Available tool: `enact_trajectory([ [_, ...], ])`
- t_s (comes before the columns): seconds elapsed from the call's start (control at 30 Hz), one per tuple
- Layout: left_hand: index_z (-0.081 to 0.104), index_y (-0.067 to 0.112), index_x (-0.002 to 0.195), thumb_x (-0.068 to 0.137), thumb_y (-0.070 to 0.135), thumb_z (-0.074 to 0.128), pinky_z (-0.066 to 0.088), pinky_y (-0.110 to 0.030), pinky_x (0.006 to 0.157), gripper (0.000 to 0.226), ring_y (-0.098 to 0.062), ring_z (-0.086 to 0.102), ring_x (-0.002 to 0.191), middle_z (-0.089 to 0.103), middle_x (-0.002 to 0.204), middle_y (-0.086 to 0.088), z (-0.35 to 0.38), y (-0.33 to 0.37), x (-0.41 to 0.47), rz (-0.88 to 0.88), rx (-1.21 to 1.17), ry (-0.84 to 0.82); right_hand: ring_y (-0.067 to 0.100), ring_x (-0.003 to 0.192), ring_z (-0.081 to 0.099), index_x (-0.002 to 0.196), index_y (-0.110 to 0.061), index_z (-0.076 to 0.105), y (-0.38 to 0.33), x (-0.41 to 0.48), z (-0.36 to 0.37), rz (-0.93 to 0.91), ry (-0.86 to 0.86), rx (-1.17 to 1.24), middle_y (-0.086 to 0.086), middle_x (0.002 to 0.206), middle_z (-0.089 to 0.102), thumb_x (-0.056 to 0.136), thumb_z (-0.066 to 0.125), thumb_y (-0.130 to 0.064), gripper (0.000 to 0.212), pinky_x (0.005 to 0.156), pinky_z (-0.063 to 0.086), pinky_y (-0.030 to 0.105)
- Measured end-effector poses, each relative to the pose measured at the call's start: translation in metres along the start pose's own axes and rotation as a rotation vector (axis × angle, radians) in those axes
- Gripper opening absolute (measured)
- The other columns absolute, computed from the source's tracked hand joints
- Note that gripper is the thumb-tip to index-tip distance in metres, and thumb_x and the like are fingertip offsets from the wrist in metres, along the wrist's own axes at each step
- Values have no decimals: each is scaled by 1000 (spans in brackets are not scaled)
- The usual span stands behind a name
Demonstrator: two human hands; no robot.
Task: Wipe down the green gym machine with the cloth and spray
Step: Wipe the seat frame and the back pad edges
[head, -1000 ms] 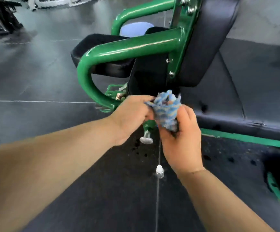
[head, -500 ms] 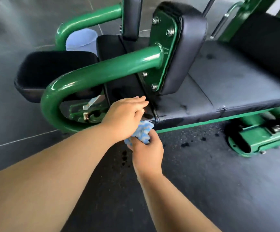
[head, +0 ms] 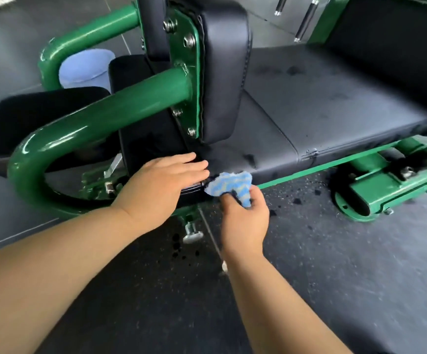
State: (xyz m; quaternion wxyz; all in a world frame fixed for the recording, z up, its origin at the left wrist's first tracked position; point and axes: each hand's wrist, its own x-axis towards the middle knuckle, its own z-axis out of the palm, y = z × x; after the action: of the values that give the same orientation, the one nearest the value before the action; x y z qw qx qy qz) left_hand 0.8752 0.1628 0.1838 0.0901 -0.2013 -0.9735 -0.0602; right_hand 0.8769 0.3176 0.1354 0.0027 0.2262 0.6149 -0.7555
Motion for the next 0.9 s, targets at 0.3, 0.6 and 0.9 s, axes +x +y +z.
enact_trajectory([
  [0.3,46,16,141,97,2,42,6,-3,106,46,-8,28,141,38,150,4,33,43,105,28,-170,-139,21,89,61,91,-29,59,-10,40,-6,-87,120,13,4,99,64,66,55,-29,25,87,51,43],
  [0.6,45,37,140,90,-4,40,36,-23,79,65,-13,43,101,54,120,14,42,53,113,-79,-46,-59,11,72,53,83,-26,59,-6,87,-55,-83,123,-19,0,89,64,83,58,-10,16,70,45,26],
  [0.9,56,39,130,91,1,32,30,-20,107,59,-5,36,126,41,144,14,54,46,123,-143,-165,-73,10,75,56,85,-14,64,14,51,-40,-16,-234,-33,13,93,67,75,65,-16,10,74,53,38],
])
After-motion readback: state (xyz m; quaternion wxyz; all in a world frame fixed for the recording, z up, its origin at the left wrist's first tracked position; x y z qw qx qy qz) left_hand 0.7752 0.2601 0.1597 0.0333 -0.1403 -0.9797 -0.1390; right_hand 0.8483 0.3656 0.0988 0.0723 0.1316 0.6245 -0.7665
